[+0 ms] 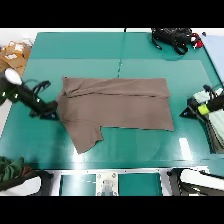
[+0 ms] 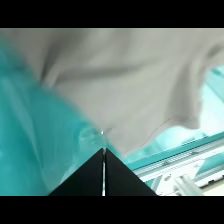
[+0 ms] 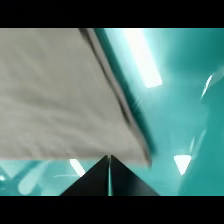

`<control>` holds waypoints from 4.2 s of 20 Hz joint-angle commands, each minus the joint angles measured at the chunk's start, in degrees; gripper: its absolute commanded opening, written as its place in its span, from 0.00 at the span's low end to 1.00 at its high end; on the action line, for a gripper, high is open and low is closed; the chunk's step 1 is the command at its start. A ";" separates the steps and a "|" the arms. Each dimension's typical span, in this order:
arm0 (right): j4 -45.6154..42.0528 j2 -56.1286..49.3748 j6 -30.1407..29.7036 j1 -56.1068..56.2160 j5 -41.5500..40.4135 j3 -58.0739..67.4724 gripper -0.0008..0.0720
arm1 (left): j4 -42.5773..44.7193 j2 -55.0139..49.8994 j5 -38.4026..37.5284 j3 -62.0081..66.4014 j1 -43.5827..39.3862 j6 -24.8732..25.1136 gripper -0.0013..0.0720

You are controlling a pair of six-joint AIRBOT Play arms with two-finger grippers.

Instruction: Fold the shirts.

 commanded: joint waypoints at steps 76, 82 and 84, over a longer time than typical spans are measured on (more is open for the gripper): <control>14.82 -43.93 -13.70 9.25 0.15 41.68 0.12 | -7.23 -27.19 15.63 44.11 -11.93 -2.03 0.05; 14.88 -38.23 -13.66 9.01 7.58 46.69 0.04 | -8.24 -32.72 23.06 44.04 -23.78 -2.05 0.05; 14.91 -33.35 -13.33 8.90 10.47 46.69 0.04 | -10.29 -35.95 28.24 44.04 -29.11 -2.03 0.05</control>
